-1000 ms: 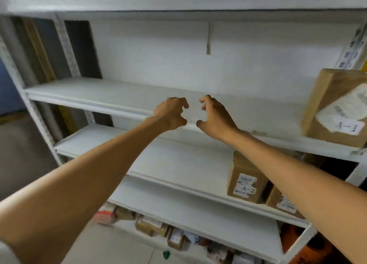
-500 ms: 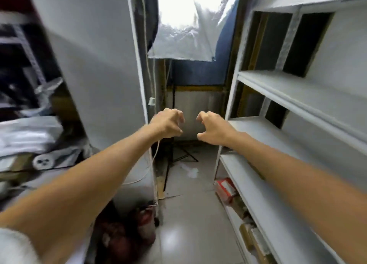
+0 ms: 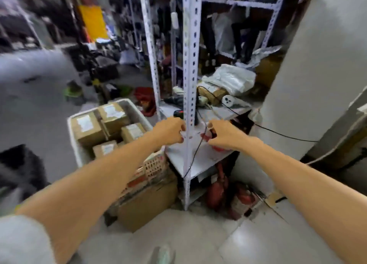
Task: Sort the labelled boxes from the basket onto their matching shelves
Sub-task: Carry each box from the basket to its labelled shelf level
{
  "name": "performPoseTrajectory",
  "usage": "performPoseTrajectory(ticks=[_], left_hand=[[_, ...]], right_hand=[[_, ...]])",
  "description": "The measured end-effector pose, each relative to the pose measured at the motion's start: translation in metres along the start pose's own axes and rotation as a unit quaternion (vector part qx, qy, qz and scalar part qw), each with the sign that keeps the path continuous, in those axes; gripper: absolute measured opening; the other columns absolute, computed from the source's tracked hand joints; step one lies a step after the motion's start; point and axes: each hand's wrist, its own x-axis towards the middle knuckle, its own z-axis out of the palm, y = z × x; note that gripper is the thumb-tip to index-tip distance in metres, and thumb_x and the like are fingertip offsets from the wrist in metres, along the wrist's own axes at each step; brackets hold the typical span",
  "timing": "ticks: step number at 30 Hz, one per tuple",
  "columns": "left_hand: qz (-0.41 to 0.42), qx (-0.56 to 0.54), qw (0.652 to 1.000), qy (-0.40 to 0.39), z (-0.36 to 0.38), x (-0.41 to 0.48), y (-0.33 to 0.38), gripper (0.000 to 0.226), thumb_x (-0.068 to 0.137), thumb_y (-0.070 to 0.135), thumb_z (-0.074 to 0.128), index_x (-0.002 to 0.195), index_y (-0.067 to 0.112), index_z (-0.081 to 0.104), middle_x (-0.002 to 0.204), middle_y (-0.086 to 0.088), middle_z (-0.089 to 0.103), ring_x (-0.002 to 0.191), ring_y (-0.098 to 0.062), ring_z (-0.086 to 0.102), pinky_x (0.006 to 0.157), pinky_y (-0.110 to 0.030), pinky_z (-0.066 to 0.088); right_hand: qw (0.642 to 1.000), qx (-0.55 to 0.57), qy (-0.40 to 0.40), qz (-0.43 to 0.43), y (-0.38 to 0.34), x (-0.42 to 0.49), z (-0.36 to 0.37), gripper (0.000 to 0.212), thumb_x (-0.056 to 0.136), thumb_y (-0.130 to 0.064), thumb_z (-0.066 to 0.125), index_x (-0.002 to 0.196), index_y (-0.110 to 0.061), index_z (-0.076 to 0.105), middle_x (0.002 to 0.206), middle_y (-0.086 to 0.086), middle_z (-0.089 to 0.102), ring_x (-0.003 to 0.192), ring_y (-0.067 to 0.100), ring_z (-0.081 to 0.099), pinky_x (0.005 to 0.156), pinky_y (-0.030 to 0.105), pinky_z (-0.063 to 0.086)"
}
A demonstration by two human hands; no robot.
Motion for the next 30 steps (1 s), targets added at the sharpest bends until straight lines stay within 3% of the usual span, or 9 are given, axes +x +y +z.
performPoseTrajectory(ticks=[5,10,14,20,26,30], left_hand=[[-0.148,0.011,0.989,-0.001,0.003,-0.069,-0.091,0.039,0.082,0.023,0.072,0.118,0.018,0.057,0.113,-0.004,0.062,0.100,-0.026,0.059,0.079,-0.039,0.053],[-0.231,0.007,0.973,0.020,-0.001,-0.099,-0.150,0.042,0.079,0.027,0.074,0.118,0.022,0.059,0.114,-0.003,0.063,0.101,-0.026,0.060,0.085,-0.041,0.052],[-0.246,-0.008,0.969,0.032,-0.008,-0.094,-0.190,0.042,0.079,0.029,0.074,0.117,0.023,0.058,0.111,-0.001,0.062,0.098,-0.022,0.060,0.085,-0.042,0.053],[-0.256,-0.037,0.965,0.039,-0.016,-0.061,-0.258,0.035,0.081,0.025,0.072,0.112,0.019,0.056,0.106,-0.001,0.061,0.092,-0.019,0.058,0.078,-0.033,0.054],[-0.258,-0.060,0.964,0.036,-0.006,-0.021,-0.322,0.038,0.080,0.025,0.074,0.113,0.019,0.057,0.110,-0.001,0.062,0.097,-0.019,0.060,0.083,-0.037,0.055],[-0.266,-0.089,0.960,-0.010,0.019,0.002,-0.349,0.038,0.079,0.025,0.074,0.115,0.021,0.059,0.114,-0.001,0.062,0.099,-0.020,0.061,0.086,-0.039,0.054]], right_hand=[[0.990,-0.007,-0.097,-0.100,-0.085,0.048,0.029,0.047,0.090,-0.023,0.064,0.127,-0.004,0.043,0.120,0.018,0.051,0.109,0.035,0.053,0.087,0.044,0.048],[0.982,-0.006,-0.098,-0.163,-0.141,0.094,0.036,0.055,0.088,-0.025,0.067,0.133,-0.008,0.042,0.130,0.011,0.050,0.115,0.027,0.050,0.083,0.031,0.043],[0.978,-0.010,-0.097,-0.186,-0.174,0.128,0.042,0.058,0.086,-0.024,0.068,0.135,-0.008,0.041,0.131,0.009,0.050,0.117,0.025,0.050,0.085,0.031,0.044],[0.973,-0.041,-0.116,-0.195,-0.209,0.200,0.057,0.050,0.080,-0.023,0.069,0.123,-0.007,0.048,0.120,0.009,0.056,0.104,0.024,0.056,0.088,0.042,0.051],[0.973,-0.045,-0.137,-0.182,-0.225,0.275,0.081,0.052,0.081,-0.022,0.071,0.126,-0.010,0.048,0.120,0.007,0.055,0.105,0.022,0.054,0.088,0.038,0.051],[0.964,-0.067,-0.180,-0.185,-0.224,0.312,0.114,0.051,0.082,-0.021,0.070,0.126,-0.006,0.048,0.123,0.009,0.055,0.109,0.026,0.053,0.087,0.038,0.050]])
